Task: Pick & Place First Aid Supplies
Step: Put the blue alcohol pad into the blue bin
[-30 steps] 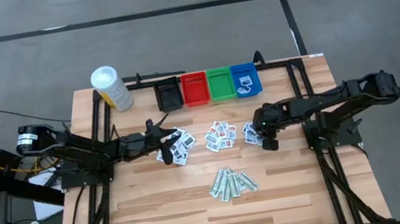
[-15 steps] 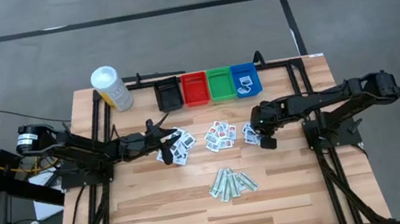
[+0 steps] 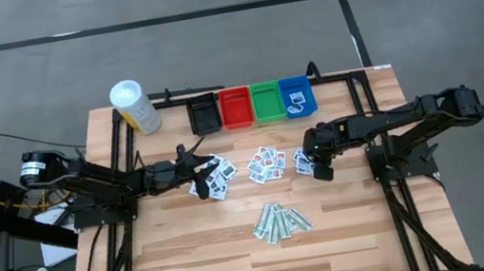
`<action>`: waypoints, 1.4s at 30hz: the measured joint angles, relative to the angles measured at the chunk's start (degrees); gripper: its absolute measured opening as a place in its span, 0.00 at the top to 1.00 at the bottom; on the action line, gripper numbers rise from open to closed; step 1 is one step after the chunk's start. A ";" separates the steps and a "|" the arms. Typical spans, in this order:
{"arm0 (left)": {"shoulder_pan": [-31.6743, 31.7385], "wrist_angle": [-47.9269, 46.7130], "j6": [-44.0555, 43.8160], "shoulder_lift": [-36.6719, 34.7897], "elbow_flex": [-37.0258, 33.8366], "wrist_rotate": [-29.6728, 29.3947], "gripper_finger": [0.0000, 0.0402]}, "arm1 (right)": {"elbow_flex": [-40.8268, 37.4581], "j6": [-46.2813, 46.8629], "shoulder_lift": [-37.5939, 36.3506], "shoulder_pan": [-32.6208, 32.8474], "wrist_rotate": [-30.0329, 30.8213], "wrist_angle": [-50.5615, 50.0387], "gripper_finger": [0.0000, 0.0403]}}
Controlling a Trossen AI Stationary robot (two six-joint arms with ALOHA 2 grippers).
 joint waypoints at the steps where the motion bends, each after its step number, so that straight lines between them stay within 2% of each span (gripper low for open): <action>1: 0.00 0.00 0.00 0.00 0.00 0.00 0.67 | 0.00 0.02 0.00 0.00 0.50 0.00 0.75; 6: -0.01 0.00 0.00 0.00 0.00 0.00 0.67 | 0.00 -0.21 -0.02 -0.02 2.27 -0.02 0.64; 13: -0.01 0.00 0.00 0.00 0.00 0.02 0.67 | 0.00 4.98 -0.02 -1.07 11.63 -0.28 0.54; 21: -0.11 -0.02 0.00 0.00 0.00 0.02 0.67 | 0.00 13.27 -0.02 -5.30 9.09 -2.50 0.54; 25: -0.11 -0.02 0.00 0.00 0.00 0.02 0.67 | -0.02 13.49 -0.02 -6.86 7.03 -3.13 0.55; 36: -0.13 -0.02 0.00 0.00 0.00 0.02 0.67 | -0.04 13.48 0.20 -7.65 6.80 -2.95 0.55; 42: -0.13 -0.02 0.00 0.00 0.00 0.02 0.67 | -0.02 14.07 5.46 -7.65 5.88 -1.23 0.56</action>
